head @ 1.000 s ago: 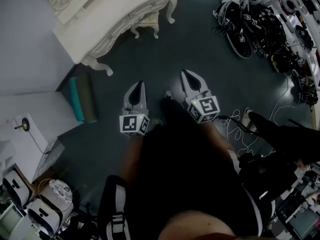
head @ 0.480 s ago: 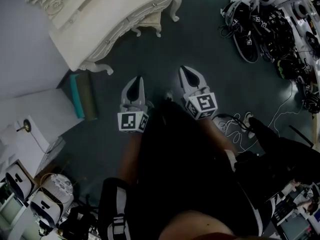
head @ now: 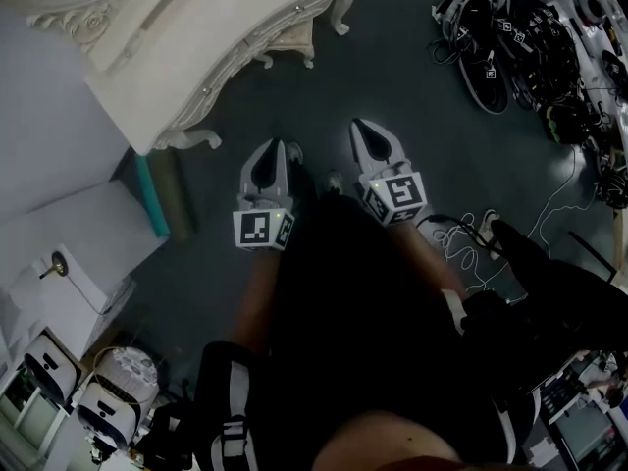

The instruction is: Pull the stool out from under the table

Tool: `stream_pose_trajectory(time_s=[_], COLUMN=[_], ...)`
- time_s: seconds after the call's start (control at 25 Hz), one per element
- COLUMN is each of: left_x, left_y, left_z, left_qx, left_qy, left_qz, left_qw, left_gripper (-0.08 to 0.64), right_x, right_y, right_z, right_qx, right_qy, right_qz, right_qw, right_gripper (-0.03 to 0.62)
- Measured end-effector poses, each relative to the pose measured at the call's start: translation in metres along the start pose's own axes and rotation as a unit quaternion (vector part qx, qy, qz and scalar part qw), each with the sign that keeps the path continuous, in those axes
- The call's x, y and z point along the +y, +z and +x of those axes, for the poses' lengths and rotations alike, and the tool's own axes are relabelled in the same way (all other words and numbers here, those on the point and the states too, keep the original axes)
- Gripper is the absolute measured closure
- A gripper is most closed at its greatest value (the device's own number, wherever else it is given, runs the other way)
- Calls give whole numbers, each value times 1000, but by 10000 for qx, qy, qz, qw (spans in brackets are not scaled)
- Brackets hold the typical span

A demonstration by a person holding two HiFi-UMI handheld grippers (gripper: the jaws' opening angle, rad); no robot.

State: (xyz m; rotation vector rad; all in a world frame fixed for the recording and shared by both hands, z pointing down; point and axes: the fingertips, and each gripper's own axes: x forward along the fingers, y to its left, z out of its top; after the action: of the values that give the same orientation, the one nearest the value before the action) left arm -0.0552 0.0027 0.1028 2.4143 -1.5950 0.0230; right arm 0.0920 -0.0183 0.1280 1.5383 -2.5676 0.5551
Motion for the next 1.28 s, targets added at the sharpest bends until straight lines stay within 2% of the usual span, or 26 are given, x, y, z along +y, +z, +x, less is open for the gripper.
stream_pose_trajectory(time_s=[0.4,0.68,0.92,1.28], left_x=[62,82,108,142], left_y=[-9,-38,-101,-231], left_z=[68,103,131,166], left_qx=[276,338,273,115], left_qy=[-435,-575,-402,-222], left_qz=[102,-27,-209,-183], left_qw=[9986,9978,9986,9995], left_gripper=[551,551,551,551], right_x=[-9,-27,-56,-101], right_y=[-2,-33,-96,-222], right_z=[74,119,164,218], right_qx=[44,91,112,-26], right_qy=[-397,-530,-479,-334], right_qz=[195,288,236,217], right_qw=[9990,9981,9985,9992], right_gripper=[594,594,594,594])
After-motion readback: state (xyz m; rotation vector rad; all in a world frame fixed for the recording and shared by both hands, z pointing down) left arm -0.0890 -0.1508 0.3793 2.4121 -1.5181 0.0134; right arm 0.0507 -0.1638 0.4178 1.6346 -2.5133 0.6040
